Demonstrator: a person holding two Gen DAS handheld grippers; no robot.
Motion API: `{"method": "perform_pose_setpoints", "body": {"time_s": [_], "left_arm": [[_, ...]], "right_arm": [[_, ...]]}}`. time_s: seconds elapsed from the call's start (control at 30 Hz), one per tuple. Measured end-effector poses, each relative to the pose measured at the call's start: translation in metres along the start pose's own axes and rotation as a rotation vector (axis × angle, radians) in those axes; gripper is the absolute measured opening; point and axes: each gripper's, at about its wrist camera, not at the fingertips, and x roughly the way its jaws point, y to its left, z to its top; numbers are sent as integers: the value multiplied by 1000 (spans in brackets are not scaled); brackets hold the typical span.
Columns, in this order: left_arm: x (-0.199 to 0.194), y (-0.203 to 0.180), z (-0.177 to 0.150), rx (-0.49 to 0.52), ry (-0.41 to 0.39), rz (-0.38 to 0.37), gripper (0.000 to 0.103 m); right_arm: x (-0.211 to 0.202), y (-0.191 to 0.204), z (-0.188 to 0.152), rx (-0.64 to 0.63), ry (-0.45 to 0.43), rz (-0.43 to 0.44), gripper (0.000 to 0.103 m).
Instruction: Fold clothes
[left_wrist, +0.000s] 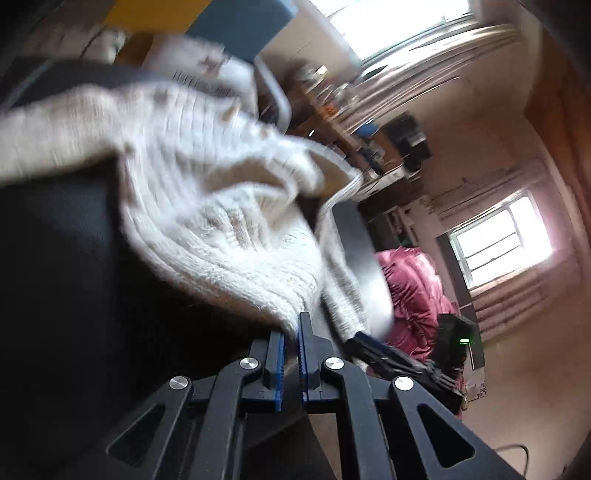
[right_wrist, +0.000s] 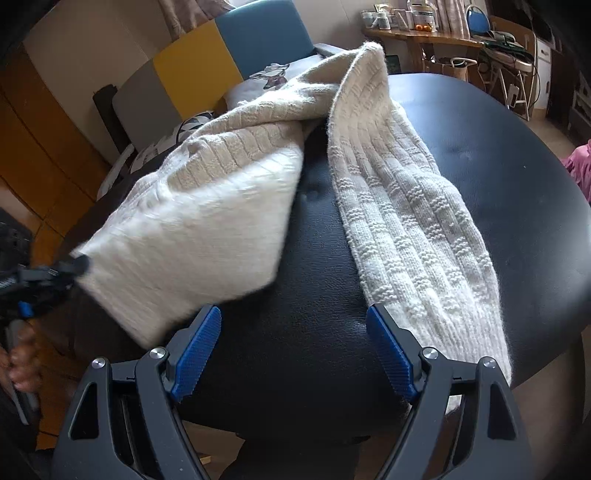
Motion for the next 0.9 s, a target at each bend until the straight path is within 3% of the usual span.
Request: {"method": "perform_pose_setpoints", "body": {"time_s": [0.1, 0.17, 0.27, 0.33, 0.43, 0.63, 0.67, 0.77, 0.9], "left_arm": [[-26, 10, 12, 29, -46, 115, 5], [-27, 32, 19, 5, -45, 243, 5], [-22, 72, 14, -94, -12, 349, 5], [-21, 84, 6, -88, 14, 392, 5], [-16, 81, -6, 7, 22, 522, 5], [-6, 80, -6, 8, 39, 534, 6], [-3, 81, -5, 6, 42, 535, 7], [2, 84, -5, -5, 58, 535, 8], [5, 74, 0, 40, 50, 518, 8]], "right_arm": [[3, 2, 0, -5, 9, 4, 84], [10, 3, -1, 7, 24, 10, 84], [19, 5, -2, 17, 44, 15, 84], [21, 8, 0, 16, 50, 55, 84], [24, 7, 11, 24, 58, 99, 84], [31, -11, 55, 106, 24, 185, 84], [29, -13, 65, 106, 0, 162, 84], [20, -16, 92, 58, -83, -11, 84], [23, -21, 128, -22, -91, -89, 90]]}}
